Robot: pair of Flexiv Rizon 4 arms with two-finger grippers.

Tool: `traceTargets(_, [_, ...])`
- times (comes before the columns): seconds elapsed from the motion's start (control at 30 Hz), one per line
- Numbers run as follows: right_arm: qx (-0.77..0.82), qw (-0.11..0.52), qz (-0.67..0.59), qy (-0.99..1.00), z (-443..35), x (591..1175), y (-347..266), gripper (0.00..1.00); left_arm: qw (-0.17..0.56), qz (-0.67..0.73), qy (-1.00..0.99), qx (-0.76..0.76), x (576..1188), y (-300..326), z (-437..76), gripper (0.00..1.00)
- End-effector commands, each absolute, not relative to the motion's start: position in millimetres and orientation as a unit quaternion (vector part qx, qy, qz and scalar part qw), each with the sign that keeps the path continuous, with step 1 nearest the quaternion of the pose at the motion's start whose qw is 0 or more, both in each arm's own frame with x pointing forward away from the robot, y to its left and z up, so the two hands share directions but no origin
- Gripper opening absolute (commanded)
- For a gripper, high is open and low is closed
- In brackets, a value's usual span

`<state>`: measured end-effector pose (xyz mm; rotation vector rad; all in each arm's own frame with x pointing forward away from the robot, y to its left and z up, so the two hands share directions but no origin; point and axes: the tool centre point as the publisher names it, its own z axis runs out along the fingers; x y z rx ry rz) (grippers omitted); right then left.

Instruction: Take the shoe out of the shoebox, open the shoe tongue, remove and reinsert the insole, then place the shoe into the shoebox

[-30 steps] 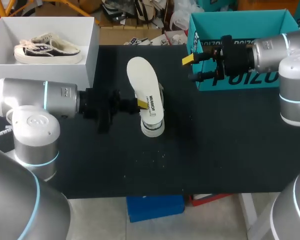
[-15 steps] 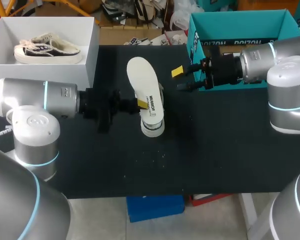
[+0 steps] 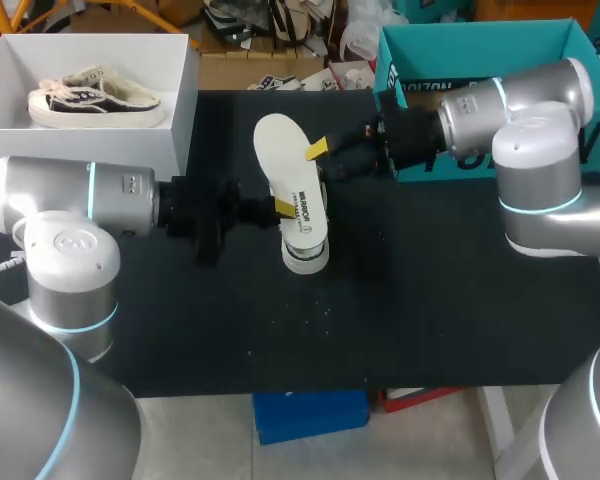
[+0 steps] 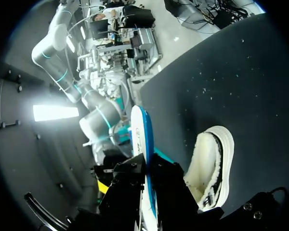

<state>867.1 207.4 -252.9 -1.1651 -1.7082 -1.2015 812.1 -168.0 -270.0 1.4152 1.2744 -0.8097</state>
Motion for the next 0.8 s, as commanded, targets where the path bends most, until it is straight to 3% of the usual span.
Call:
traceTargets(0.03, [-0.453,0.368,-0.465,-0.666,-255.3,872.1,221.2,0.74,0.512,-0.334,0.530,0.588,811.3,-168.2,-270.3,0.00])
traceTargets(0.13, [-0.451,0.370,-0.463,-0.667,-257.0,872.1,224.8,0.70,0.512,-0.334,0.530,0.588,811.3,-168.2,-270.3,0.00])
traceTargets(0.23, [-0.451,0.373,-0.461,-0.667,-259.1,870.6,227.8,0.50,0.512,-0.334,0.530,0.588,811.3,-168.2,-270.3,0.00])
traceTargets(0.43, [-0.455,0.381,-0.455,-0.664,-265.3,867.1,230.9,0.44,0.512,-0.334,0.530,0.588,811.3,-168.2,-270.3,0.00])
traceTargets(0.5, [-0.456,0.382,-0.453,-0.663,-267.7,866.8,231.3,0.38,0.512,-0.334,0.530,0.588,811.3,-168.2,-270.3,0.00])
traceTargets(0.57, [-0.458,0.384,-0.452,-0.662,-269.5,866.3,232.0,0.22,0.512,-0.334,0.530,0.588,811.3,-168.2,-270.3,0.00])
traceTargets(0.63, [-0.460,0.389,-0.447,-0.662,-272.4,865.7,233.1,0.00,0.512,-0.334,0.530,0.588,811.3,-168.2,-270.3,0.00])
traceTargets(0.8, [-0.461,0.396,-0.439,-0.662,-275.7,864.3,235.2,0.00,0.512,-0.334,0.530,0.588,811.3,-168.2,-270.3,0.00])
